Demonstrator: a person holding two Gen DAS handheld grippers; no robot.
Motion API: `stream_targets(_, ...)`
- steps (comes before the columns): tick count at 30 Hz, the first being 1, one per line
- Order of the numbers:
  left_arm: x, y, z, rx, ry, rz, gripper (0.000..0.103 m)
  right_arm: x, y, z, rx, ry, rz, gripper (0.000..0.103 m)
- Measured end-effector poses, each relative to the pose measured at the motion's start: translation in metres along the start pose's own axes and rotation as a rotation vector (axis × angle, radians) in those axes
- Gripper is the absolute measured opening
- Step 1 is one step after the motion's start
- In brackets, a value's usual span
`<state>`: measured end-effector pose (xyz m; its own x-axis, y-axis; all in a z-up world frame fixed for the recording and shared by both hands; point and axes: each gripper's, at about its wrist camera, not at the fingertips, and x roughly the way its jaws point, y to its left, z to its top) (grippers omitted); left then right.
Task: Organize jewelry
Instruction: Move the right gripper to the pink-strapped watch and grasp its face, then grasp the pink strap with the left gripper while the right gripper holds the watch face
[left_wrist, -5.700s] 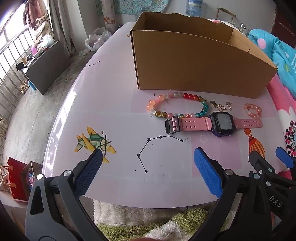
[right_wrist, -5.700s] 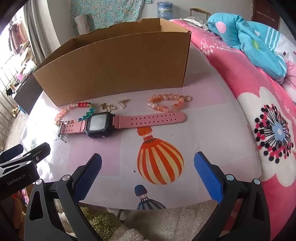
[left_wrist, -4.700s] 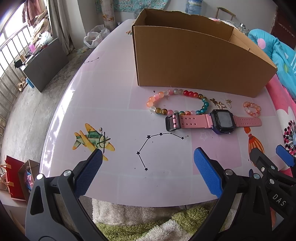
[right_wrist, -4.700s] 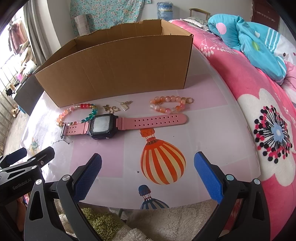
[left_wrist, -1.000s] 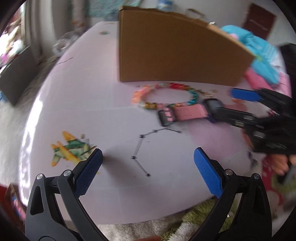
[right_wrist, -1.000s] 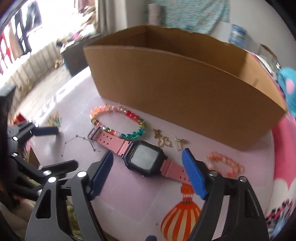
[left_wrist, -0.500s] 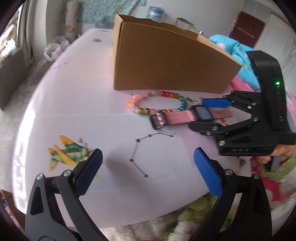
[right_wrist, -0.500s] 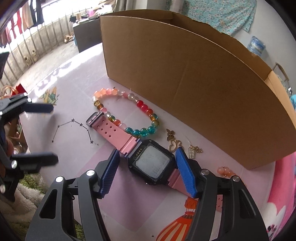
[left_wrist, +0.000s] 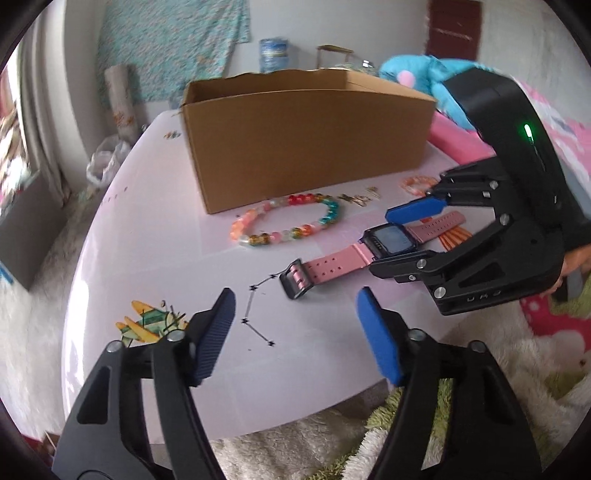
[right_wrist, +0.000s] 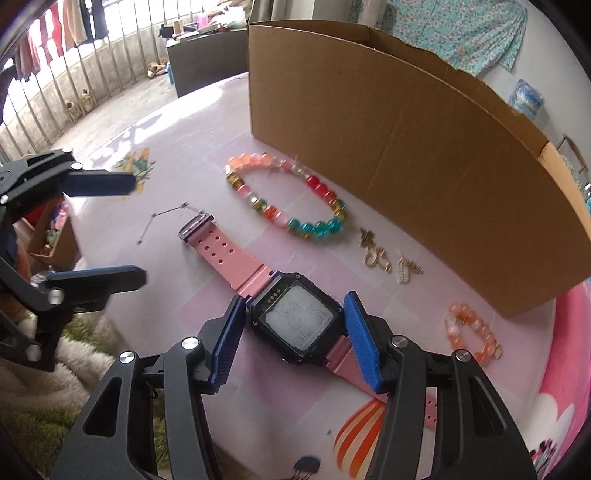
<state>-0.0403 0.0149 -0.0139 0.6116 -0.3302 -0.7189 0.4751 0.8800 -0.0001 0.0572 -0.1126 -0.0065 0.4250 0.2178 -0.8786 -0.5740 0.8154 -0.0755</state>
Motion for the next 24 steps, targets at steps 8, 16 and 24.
stream_targets(8, 0.001, -0.034, -0.001, 0.216, -0.033, 0.012, 0.06, -0.007, -0.01, -0.012, 0.031, 0.049, 0.152, 0.054)
stream_targets(16, 0.033, -0.048, -0.002, 0.411, 0.067, 0.149, 0.045, 0.004, -0.028, -0.002, 0.049, 0.122, 0.29, 0.053)
stream_targets(24, 0.036, -0.048, 0.002, 0.4, 0.056, 0.119, 0.032, 0.008, -0.034, 0.004, 0.064, 0.141, 0.335, 0.052)
